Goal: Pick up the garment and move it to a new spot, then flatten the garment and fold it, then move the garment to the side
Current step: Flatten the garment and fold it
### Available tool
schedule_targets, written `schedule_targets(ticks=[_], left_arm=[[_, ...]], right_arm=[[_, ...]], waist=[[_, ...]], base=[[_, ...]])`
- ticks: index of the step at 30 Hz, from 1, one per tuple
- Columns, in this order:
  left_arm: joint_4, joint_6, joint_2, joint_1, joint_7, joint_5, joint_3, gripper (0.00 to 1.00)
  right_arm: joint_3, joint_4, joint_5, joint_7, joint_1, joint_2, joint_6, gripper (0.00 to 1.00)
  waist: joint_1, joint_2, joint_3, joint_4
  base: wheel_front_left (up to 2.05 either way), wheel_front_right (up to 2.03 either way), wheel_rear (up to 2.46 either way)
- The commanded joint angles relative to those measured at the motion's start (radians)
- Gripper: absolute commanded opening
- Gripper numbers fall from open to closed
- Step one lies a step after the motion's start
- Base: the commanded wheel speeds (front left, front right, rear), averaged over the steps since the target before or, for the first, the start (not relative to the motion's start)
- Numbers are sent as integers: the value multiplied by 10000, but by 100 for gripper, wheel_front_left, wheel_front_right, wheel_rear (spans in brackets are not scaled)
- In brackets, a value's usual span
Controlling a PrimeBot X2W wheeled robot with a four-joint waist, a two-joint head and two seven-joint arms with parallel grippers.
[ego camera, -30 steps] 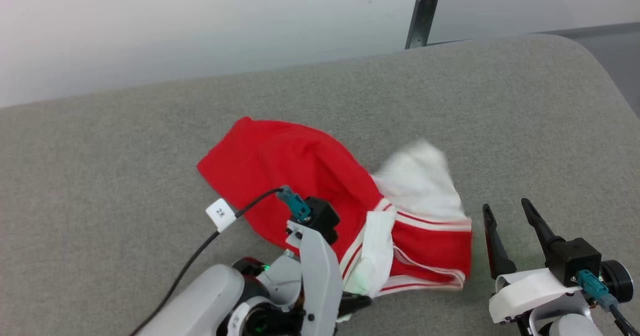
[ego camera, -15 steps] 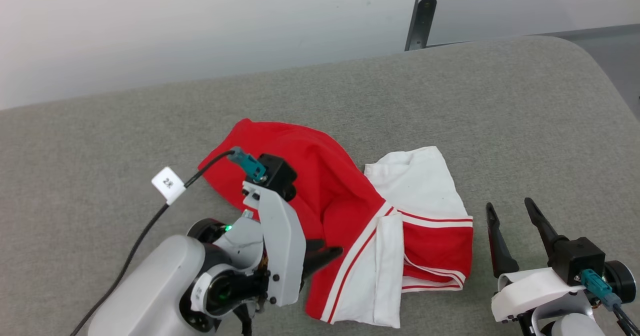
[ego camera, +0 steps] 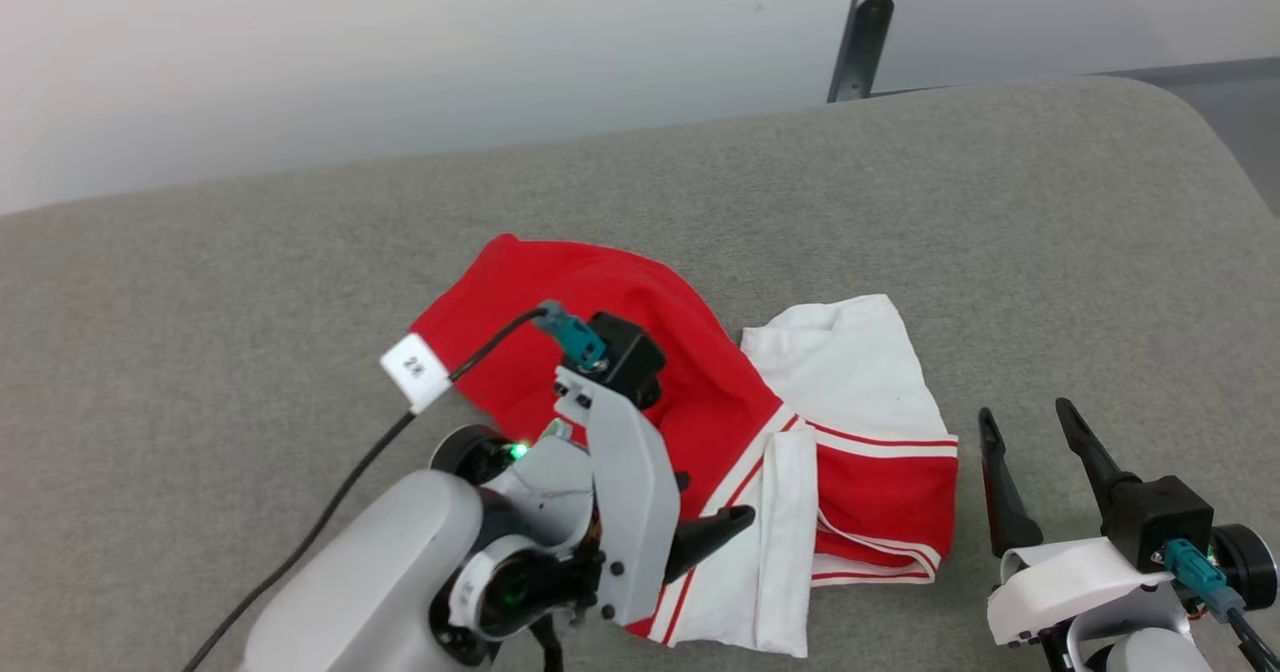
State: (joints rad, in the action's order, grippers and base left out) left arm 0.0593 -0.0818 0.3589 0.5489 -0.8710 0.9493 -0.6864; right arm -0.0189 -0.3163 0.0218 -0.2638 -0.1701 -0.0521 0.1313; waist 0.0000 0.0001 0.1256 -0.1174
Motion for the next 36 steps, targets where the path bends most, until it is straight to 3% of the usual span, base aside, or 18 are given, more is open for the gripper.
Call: schedule_targets(ticks=[1,8,20,36], left_arm=[[-143,40,-84,147,31,-77,-34,100],[-1091,-46,-466,753,3,-201,-66,100],[-2000,-179,-632,1456,-279,-405,-224,100],[-2878,366,-222,1915,-122,-1000,-593,100]], right_arm=[[42,-31,-80,-11,22,27,-10,100],[66,220,-174,-11,-12,29,-10,100],[72,284,230,-11,129,31,-10,100],[354,244,655,-11,-107,29,-10,100]], waist=[[0,-1,78,-159],[0,-1,352,-858],[0,-1,788,-1874],[0,-1,1179,-2343]], base=[[0,0,0],[0,0,0],[0,0,0],[0,0,0]])
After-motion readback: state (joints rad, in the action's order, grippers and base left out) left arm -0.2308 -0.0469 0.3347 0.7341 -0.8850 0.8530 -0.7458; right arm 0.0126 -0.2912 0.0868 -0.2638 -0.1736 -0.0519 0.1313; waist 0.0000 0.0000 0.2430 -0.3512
